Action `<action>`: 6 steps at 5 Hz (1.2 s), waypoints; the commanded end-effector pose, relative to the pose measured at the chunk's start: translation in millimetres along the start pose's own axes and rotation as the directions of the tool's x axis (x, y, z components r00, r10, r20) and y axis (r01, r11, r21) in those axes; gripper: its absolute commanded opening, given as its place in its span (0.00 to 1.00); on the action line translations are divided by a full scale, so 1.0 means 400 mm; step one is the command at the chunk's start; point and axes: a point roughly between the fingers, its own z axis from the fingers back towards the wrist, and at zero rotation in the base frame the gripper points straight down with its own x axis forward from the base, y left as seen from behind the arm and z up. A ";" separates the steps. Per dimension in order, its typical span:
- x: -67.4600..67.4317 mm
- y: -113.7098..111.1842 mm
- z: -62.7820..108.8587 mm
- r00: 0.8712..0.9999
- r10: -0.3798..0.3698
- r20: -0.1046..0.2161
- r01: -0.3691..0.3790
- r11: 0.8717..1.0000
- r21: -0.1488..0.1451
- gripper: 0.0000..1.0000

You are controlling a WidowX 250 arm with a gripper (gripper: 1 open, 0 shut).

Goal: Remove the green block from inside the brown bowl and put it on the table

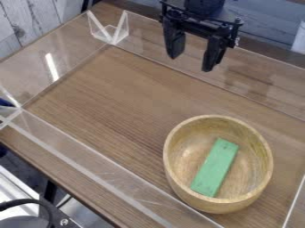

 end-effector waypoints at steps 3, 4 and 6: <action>-0.110 -0.135 -0.074 0.993 -0.116 -0.032 0.116 0.993 -0.008 1.00; -0.129 -0.187 -0.099 0.990 -0.137 -0.038 0.136 0.991 -0.012 1.00; -0.139 -0.229 -0.139 0.986 -0.159 -0.048 0.158 0.987 -0.026 1.00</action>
